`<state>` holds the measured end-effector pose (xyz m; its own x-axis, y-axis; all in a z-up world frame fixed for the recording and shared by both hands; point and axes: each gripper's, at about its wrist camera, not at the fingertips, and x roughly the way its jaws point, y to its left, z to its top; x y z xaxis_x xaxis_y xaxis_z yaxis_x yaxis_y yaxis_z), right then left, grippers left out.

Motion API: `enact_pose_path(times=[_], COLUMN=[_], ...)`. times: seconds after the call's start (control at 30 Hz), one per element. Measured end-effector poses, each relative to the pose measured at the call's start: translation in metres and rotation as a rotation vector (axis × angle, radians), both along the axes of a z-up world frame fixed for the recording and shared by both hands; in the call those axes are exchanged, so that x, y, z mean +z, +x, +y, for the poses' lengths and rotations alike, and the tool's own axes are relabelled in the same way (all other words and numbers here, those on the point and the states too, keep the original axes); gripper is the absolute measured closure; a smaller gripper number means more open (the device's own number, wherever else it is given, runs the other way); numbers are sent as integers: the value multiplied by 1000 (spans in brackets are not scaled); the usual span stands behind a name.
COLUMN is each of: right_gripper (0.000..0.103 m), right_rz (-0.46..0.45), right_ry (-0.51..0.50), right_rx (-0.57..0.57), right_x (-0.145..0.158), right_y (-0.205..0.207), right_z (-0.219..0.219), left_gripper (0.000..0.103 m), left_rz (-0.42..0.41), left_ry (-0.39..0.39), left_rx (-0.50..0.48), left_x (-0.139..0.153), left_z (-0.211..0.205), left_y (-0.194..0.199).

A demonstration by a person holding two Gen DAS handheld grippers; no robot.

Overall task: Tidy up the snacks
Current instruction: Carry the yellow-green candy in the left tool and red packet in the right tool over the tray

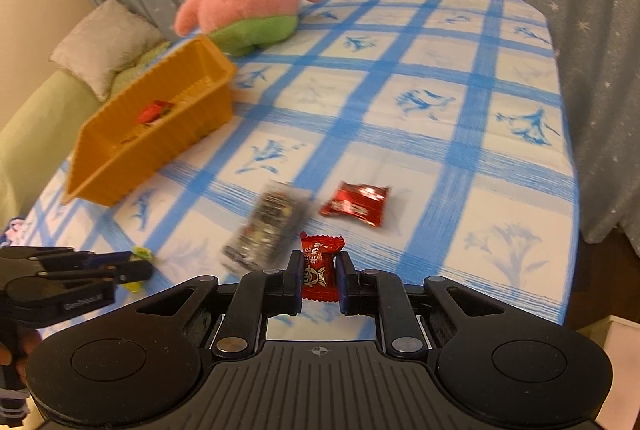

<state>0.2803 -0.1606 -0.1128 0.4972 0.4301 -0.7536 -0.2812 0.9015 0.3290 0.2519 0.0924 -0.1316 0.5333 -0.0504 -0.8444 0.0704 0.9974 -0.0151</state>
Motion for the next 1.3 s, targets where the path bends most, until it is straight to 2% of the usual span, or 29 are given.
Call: enact_pose_path(times=[0.43,0.77,1.07,1.3], right_gripper=[86,86,86,86], right_rz=[-59,-126,-142,-133], right_ry=[64,104,144,132], right_rx=[193,306,354,375], right_x=[34,58,68,63], right_y=[5,27,59,84], right_z=[63,126,181,217], left_gripper=[85,85,85,85], left_rz=[-98,-179,-213,-221], left_ry=[-36,-43,-34,-51], left_rx=[60,131,182,205], left_x=[52,86,95,95], left_z=[33,71,109,132], left_y=[-21,-18,3,28])
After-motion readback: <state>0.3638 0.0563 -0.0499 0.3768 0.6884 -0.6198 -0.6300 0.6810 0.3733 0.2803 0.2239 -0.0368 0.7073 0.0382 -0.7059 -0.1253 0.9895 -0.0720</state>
